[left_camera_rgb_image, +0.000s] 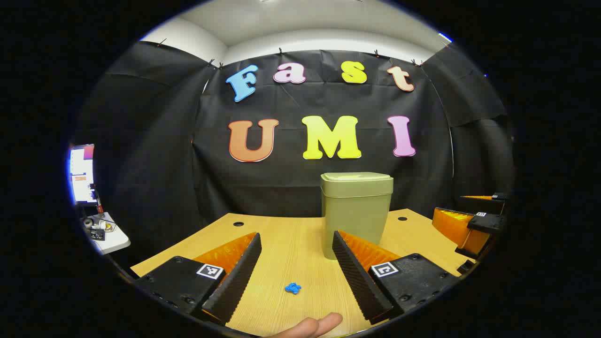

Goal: Press the lid of the desktop garbage bin to open it, pick up the crumpled paper on the desktop and throw it into the bin, then pick up the pop can on the desktop and drop it into the bin, and finally close the garbage bin lid.

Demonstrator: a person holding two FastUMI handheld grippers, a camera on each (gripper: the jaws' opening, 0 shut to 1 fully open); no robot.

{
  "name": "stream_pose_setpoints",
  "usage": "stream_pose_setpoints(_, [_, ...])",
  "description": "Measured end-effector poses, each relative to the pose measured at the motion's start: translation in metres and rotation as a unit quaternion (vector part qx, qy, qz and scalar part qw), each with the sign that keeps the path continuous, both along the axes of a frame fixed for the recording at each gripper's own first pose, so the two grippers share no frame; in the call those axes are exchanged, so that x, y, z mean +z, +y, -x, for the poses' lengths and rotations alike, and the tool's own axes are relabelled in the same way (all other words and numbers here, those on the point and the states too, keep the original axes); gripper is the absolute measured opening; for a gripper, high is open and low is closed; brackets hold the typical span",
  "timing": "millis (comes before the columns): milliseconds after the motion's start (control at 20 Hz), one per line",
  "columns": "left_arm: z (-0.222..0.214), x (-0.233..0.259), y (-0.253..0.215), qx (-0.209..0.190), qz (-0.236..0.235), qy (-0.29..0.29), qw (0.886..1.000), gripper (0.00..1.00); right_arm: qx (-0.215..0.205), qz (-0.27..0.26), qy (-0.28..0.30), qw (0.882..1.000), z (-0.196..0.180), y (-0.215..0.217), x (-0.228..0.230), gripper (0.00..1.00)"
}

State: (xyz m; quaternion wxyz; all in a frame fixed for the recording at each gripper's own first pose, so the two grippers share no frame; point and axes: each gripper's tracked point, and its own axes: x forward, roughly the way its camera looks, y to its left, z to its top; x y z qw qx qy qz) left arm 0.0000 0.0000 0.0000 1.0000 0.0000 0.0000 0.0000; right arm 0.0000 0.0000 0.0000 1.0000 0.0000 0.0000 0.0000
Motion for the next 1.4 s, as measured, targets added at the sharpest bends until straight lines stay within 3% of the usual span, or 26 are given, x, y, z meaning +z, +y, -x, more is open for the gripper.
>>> stream_pose_setpoints(250, [-0.002,-0.007,0.006,0.022,0.009,0.007,1.000,0.98,0.008,-0.004,-0.007,1.000,0.008,-0.009,-0.011,0.95])
stream_pose_setpoints(650, [-0.006,-0.017,-0.029,-0.010,0.012,0.016,1.000,0.98,-0.018,-0.010,-0.021,1.000,0.026,-0.051,-0.017,0.95])
stream_pose_setpoints(1150, [0.000,-0.010,-0.036,-0.024,-0.002,0.003,1.000,0.98,-0.026,0.017,-0.024,0.999,0.024,-0.051,-0.019,0.95])
stream_pose_setpoints(1300, [0.001,-0.011,-0.031,-0.014,-0.002,0.004,1.000,0.98,-0.019,-0.001,-0.034,0.999,0.025,-0.050,-0.013,0.98])
stream_pose_setpoints(1400, [0.000,-0.013,-0.030,-0.012,-0.001,0.007,1.000,0.98,-0.012,-0.008,-0.035,0.999,0.025,-0.050,-0.013,0.95])
